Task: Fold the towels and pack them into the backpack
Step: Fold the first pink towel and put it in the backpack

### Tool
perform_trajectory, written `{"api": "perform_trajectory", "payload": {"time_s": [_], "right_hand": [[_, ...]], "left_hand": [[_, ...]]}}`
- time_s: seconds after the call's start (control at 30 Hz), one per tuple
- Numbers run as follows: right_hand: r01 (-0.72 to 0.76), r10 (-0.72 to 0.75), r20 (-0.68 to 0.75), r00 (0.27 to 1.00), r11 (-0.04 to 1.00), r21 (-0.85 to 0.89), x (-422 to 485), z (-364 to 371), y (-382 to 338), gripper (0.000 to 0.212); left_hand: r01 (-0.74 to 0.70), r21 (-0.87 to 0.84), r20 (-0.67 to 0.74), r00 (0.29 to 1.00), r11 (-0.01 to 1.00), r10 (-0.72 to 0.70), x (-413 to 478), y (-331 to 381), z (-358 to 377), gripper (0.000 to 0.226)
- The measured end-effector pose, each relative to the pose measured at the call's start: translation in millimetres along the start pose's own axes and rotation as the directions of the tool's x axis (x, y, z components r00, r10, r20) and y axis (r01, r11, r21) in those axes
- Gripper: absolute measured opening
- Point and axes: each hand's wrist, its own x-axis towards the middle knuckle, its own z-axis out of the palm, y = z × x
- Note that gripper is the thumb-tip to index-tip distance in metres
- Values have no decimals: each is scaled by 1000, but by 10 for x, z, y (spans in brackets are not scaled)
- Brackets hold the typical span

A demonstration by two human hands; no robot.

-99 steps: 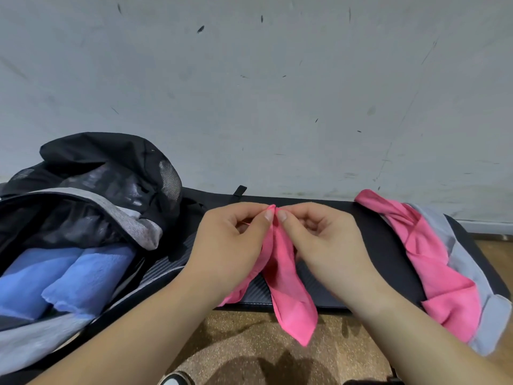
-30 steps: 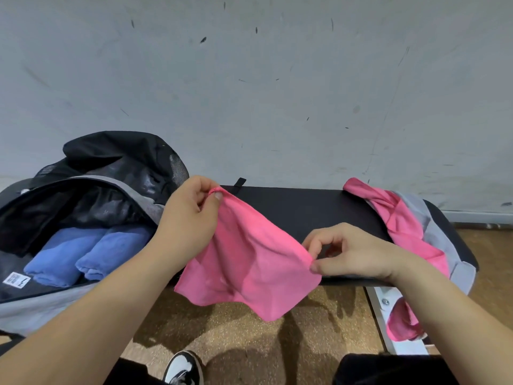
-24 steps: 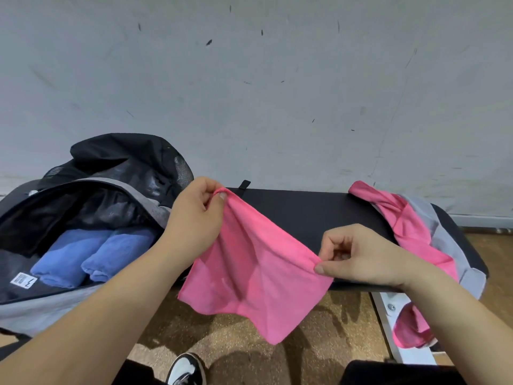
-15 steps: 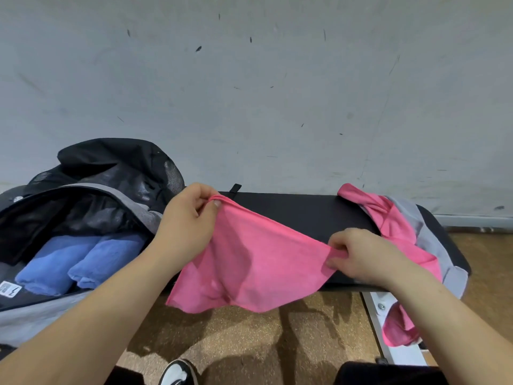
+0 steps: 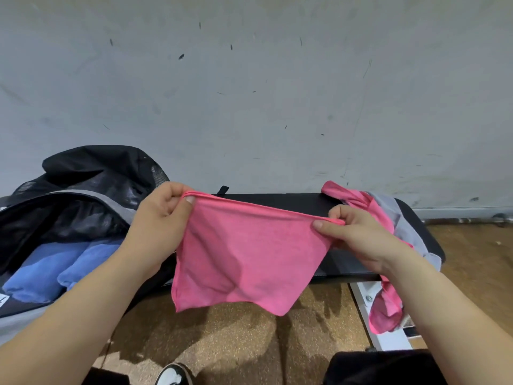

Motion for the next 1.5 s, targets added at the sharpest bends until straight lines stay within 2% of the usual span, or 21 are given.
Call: {"api": "perform_trajectory", "payload": {"time_s": [0.1,0.2,0.23,0.3,0.37,0.4,0.43,0.5,0.53,0.57,0.6,0.63,0.83,0.97,1.03,1.17,1.27,1.37,1.5], "right_hand": [[-18,3,67,998,976,216,-92,-16,-70,58],[14,-30,44,999,941,338,-160,-73,-132,67],[16,-35,44,998,927,375,-195,-80,-172,64],[37,-80,80,994,899,436,-273,-97,-251,36],[16,-75,99,992,868,497,-314,-105,-295,27],[-10,-52,109,993,865,502,-315,-89,-304,26],[-39,-10,102,995,883,469,-295,-60,-283,25],[-71,71,11,997,972,223,-227,8,-186,16],[-75,80,-66,995,995,68,-191,38,-139,10],[-74,69,-131,989,997,-36,-157,60,-101,7],[-62,48,-174,984,995,-75,-123,75,-79,7],[-37,22,-203,979,997,-70,-82,82,-64,9],[178,-201,-304,931,979,-103,142,172,20,19],[277,-299,-431,852,954,-114,268,180,-23,16],[295,-333,-451,828,943,-155,338,193,-29,14],[257,-297,-461,836,955,-150,493,172,18,6],[262,-285,-521,804,958,-121,571,144,-11,6],[290,-305,-538,786,950,-115,637,147,-59,14],[172,-177,-480,859,984,-55,732,156,69,14]], "left_hand": [[42,-5,49,998,999,-42,-76,43,-96,15],[114,-65,222,970,991,-98,-120,79,-254,16],[143,-112,296,949,983,-105,-140,102,-299,16],[242,-220,434,892,945,-127,-175,181,-375,14],[355,-271,501,846,895,-184,-193,233,-405,15],[365,-234,487,846,901,-216,-186,210,-402,14],[326,-127,433,868,937,-243,-173,170,-386,11],[211,142,279,929,967,-243,-147,72,-344,14],[211,183,237,939,960,-251,-127,45,-314,16],[249,148,207,938,957,-276,-95,32,-277,16],[290,92,201,932,953,-303,-69,34,-247,17],[303,60,185,933,951,-309,-37,33,-227,17],[194,109,83,976,975,-203,143,-15,-133,19],[75,187,0,997,979,-76,250,-12,-90,15],[84,143,-20,996,986,-82,311,-32,-49,13],[229,-59,12,973,972,-229,443,-116,72,12],[212,-127,-23,976,969,-217,517,-100,172,11],[160,-126,-68,983,979,-170,575,-91,258,11],[259,4,-28,966,966,-259,626,-259,333,17]]}}
